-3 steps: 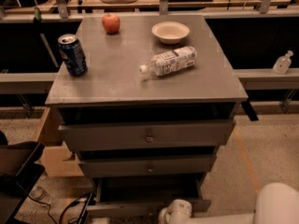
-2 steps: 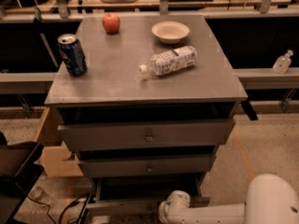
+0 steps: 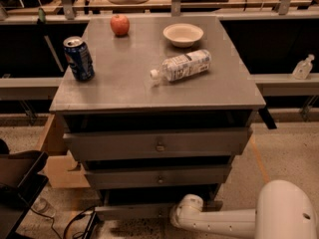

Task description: Close bottom drawer

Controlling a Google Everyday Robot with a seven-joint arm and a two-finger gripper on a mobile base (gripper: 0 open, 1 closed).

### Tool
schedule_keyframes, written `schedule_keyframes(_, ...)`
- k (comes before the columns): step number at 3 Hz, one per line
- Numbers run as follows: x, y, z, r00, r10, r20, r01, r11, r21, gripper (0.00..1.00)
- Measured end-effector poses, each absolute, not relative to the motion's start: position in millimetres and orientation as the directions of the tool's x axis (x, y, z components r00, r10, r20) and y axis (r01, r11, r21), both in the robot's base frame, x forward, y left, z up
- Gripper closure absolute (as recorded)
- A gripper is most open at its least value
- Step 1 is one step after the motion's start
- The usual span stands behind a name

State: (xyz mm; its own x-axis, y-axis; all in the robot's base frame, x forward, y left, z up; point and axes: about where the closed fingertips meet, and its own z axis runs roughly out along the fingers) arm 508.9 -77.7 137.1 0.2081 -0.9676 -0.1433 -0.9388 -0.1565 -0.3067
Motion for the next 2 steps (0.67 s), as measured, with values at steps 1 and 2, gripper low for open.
schedule_keyframes(1, 509.5, -77.7, 137.6, 0.208, -0.968, -0.141, -0.938, -0.156, -0.310, 1.00)
schedule_keyframes(2, 541.4, -83.0, 141.6, 0.208, -0.970, -0.126, -0.930, -0.157, -0.332, 1.00)
